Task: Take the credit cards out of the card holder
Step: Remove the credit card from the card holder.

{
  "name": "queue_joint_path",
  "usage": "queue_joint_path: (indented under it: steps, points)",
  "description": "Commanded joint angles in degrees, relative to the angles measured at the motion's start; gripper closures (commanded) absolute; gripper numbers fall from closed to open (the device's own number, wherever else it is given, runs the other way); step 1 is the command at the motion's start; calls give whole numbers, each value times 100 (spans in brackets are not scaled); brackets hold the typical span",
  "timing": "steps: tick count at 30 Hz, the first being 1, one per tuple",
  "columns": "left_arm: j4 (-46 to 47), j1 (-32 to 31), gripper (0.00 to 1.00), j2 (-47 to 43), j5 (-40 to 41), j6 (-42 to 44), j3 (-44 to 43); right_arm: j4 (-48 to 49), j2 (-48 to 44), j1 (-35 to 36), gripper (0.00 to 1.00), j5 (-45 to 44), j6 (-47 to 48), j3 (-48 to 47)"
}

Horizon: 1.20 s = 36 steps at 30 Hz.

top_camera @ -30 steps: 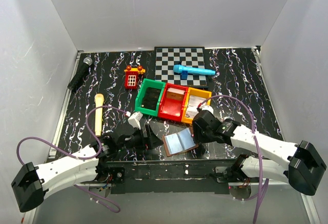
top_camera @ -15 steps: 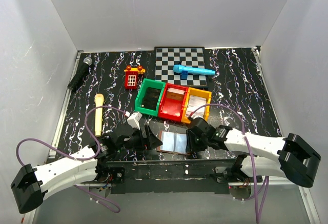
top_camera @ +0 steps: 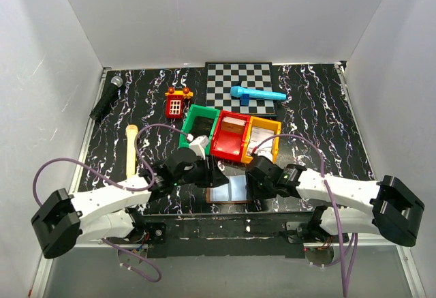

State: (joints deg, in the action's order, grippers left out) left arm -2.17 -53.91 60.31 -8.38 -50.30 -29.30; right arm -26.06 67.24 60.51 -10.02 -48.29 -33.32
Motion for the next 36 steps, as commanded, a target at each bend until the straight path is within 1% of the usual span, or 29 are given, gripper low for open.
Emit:
queue_joint_path:
  steps: [1, 4, 6, 11, 14, 17, 21, 36]
  points:
    - [374, -41, 63, 471, -251, 135, -208, -549, 34, 57, 43, -580, -119, -368]
    - [472, -41, 70, 674, -313, 126, -155, -558, 78, 49, 42, -633, -119, -412]
    - [525, -41, 73, 797, -348, 135, -120, -532, 148, 49, 42, -641, -119, -430]
    - [727, -49, 75, 1236, -462, 161, -58, -444, 254, 66, 42, -606, -93, -491]
    - [929, -49, 74, 1482, -524, 196, -32, -435, 316, 92, 42, -606, -75, -544]
    - [973, -49, 74, 1763, -550, 258, -76, -452, 342, 110, 42, -641, -66, -596]
    - [965, -49, 77, 2080, -586, 276, -67, -610, 368, 110, 42, -799, -66, -754]
    - [490, -58, 92, 2318, -471, 363, -15, -909, 457, 110, 40, -1256, 48, -1220]
